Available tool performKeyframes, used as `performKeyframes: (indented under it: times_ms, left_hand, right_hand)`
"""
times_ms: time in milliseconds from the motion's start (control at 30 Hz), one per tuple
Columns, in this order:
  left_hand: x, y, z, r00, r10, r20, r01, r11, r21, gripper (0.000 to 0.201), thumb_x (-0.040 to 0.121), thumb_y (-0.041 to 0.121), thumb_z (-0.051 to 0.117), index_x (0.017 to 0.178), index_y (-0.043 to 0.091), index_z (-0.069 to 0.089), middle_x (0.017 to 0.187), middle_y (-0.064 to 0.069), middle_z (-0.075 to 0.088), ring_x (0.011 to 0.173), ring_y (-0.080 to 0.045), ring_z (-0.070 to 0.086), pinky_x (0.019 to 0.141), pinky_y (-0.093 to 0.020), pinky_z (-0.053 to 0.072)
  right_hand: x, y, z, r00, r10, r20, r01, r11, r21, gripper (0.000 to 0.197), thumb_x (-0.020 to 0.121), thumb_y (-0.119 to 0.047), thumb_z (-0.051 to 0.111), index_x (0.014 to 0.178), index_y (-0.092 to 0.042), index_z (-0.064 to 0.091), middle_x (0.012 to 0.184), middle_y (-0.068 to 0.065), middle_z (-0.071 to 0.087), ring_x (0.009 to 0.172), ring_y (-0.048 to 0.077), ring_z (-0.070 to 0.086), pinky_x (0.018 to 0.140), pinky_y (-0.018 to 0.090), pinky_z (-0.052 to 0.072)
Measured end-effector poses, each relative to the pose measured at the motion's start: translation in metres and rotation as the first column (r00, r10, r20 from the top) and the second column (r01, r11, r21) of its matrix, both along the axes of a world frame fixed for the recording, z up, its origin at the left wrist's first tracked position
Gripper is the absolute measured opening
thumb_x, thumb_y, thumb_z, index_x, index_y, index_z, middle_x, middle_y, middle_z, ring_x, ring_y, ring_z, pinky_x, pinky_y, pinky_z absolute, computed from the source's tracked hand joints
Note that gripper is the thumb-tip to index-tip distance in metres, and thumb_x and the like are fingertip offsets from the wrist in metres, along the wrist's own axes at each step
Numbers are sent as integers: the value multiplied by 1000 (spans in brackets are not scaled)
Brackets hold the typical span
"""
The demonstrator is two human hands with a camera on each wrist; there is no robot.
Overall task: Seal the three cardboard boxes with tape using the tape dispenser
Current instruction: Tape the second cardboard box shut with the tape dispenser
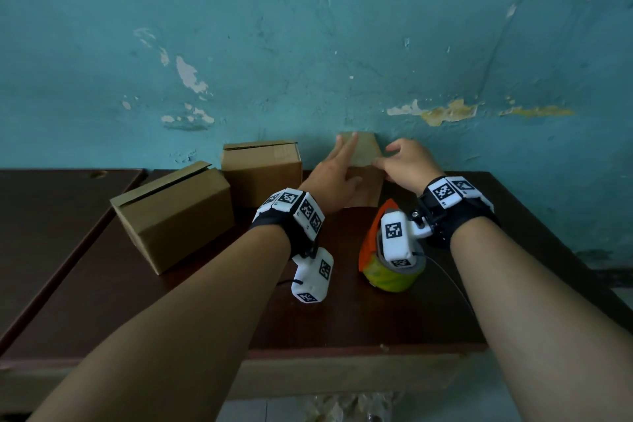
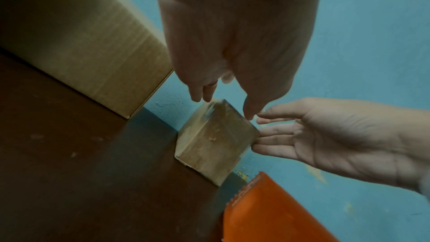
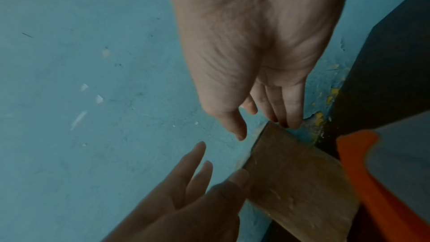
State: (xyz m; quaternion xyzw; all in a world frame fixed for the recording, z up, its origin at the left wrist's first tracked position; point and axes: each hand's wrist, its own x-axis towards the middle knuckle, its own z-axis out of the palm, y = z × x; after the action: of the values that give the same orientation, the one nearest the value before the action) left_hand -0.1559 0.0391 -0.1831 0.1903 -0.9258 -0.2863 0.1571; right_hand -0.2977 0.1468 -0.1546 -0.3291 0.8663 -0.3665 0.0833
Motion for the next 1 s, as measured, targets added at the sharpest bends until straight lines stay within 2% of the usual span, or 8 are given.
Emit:
performKeyframes:
  times_ms: [67, 167, 367, 467, 567, 767, 900, 1000]
  left_hand:
    - [8, 5, 6, 998, 46, -50, -43, 998, 47, 90, 104, 23, 65, 171, 20, 4, 178, -11, 9, 157, -33, 32, 125, -40, 32]
    - [23, 8, 14, 991, 100, -92, -93, 993, 78, 81, 104, 27, 67, 168, 15, 19, 169, -13, 35, 151, -32, 41, 119, -35, 35]
    - [64, 7, 25, 980, 171, -100, -162, 982, 93, 68, 103, 29, 67, 162, 16, 36, 157, -15, 52, 142, -31, 52, 112, -34, 39]
    - [88, 4, 34, 972, 211, -102, -201, 974, 102, 65, 102, 30, 67, 160, 16, 40, 142, -19, 64, 130, -33, 62, 104, -34, 44]
    - [118, 5, 43, 962, 246, -119, -232, 965, 117, 61, 103, 27, 65, 158, 14, 42, 144, -17, 63, 134, -31, 60, 100, -29, 44]
    - [179, 6, 60, 931, 321, -171, -314, 947, 71, 57, 99, 17, 64, 154, 11, 50, 151, -15, 59, 142, -30, 54, 113, -36, 43]
    - [221, 1, 67, 907, 378, -188, -375, 926, 54, 56, 99, 20, 63, 153, 14, 51, 146, -15, 62, 134, -32, 58, 111, -38, 44]
    - [248, -10, 64, 883, 437, -173, -436, 899, 46, 57, 101, 25, 67, 154, 14, 49, 153, -12, 54, 144, -29, 48, 115, -35, 38]
  right_hand:
    - [5, 1, 6, 999, -16, -42, 16, 1000, -13, 55, 99, -31, 71, 146, -9, 55, 139, 12, 63, 126, 30, 61, 101, 35, 47]
    - [21, -2, 17, 990, -57, -126, 44, 994, -102, 41, 100, -29, 68, 136, -11, 61, 130, 10, 67, 109, 25, 62, 86, 29, 43]
    - [71, -18, 31, 979, -24, -204, -22, 975, -221, 36, 95, -26, 66, 129, -14, 66, 130, 7, 67, 121, 26, 63, 101, 39, 51]
    - [102, -27, 34, 975, 66, -213, -104, 979, -176, 35, 96, -29, 68, 129, -16, 65, 129, 5, 68, 120, 24, 64, 97, 32, 49]
    - [133, -33, 35, 973, 121, -197, -151, 977, -149, 36, 96, -30, 70, 128, -17, 66, 127, 4, 68, 118, 23, 64, 89, 28, 45]
    - [190, -40, 37, 969, 191, -158, -214, 967, -142, 30, 97, -28, 65, 125, -18, 68, 113, -2, 69, 108, 20, 65, 81, 27, 43]
    - [223, -48, 36, 960, 254, -114, -269, 952, -144, 35, 101, -30, 62, 132, -13, 66, 125, 6, 70, 117, 25, 65, 86, 27, 41]
    - [246, -55, 33, 954, 287, -84, -297, 946, -132, 39, 105, -31, 59, 138, -11, 62, 130, 7, 67, 115, 23, 63, 87, 28, 42]
